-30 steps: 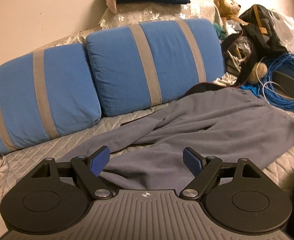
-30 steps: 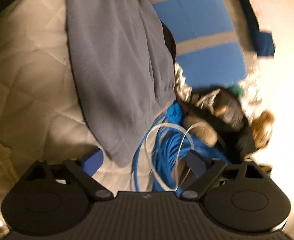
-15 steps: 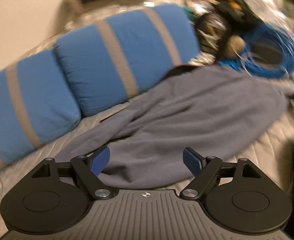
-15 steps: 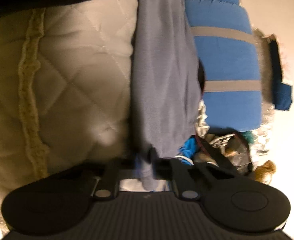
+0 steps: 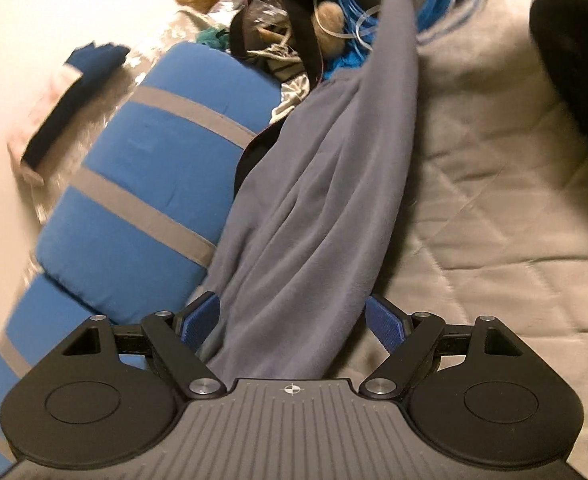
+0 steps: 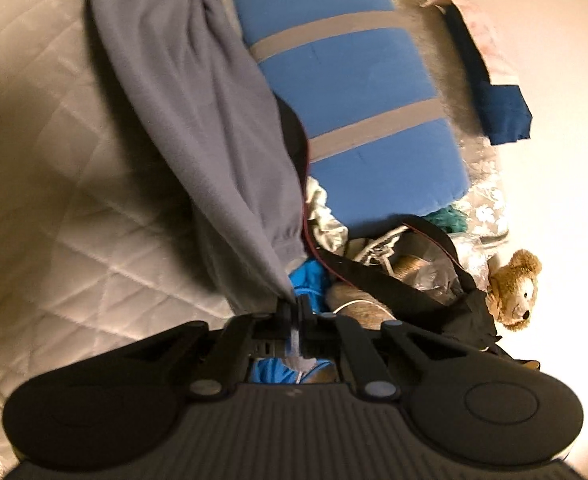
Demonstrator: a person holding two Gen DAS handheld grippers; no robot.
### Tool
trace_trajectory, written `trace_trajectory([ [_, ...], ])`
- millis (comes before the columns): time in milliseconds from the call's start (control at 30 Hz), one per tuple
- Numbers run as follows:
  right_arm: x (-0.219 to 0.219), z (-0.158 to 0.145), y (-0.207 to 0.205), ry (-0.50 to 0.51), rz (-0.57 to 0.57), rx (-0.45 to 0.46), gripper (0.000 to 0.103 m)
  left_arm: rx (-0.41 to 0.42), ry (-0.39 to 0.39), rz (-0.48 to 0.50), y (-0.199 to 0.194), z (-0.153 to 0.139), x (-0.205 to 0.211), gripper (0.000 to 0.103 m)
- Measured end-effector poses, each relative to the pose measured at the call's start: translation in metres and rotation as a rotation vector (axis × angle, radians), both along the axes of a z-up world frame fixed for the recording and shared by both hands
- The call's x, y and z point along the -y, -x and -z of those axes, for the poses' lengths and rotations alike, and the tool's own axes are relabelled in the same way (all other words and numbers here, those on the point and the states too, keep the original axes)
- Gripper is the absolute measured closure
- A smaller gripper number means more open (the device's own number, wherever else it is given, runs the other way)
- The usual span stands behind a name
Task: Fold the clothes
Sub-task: 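Grasp the sweatpants with the left gripper while the right gripper lifts them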
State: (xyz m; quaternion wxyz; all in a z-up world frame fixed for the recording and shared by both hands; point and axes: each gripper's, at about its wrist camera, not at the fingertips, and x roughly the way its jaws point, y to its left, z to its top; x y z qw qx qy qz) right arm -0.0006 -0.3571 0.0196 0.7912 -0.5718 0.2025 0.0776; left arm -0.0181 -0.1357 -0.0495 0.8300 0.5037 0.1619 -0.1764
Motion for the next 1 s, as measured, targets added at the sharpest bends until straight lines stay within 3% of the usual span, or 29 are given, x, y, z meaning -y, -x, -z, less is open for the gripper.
trace_trajectory([
  [233,-0.001,-0.019,-0.009,-0.037,0.020,0.004,0.096,0.128,-0.199,0.030,-0.014,0.031,0.020,0.024],
  [267,-0.001,-0.019,-0.009,-0.034,0.020,0.001,0.096,0.158,-0.244,0.019,-0.014,0.031,0.021,0.030],
  [300,-0.001,-0.017,-0.009,-0.030,0.019,-0.003,0.096,0.177,-0.284,0.014,-0.013,0.030,0.020,0.053],
  [400,-0.001,-0.007,-0.006,-0.021,0.019,-0.024,0.096,0.183,-0.324,-0.004,-0.006,0.019,0.012,0.096],
  [433,0.000,-0.003,-0.004,-0.018,0.017,-0.033,0.096,0.182,-0.326,-0.006,-0.003,0.014,0.008,0.100],
  [600,0.002,0.018,0.008,0.005,0.005,-0.066,0.096,0.161,-0.333,0.025,0.027,-0.005,-0.009,0.100],
  [1000,0.004,0.054,0.034,0.129,-0.019,-0.083,0.099,-0.152,-0.325,0.136,0.073,-0.007,-0.016,0.101],
])
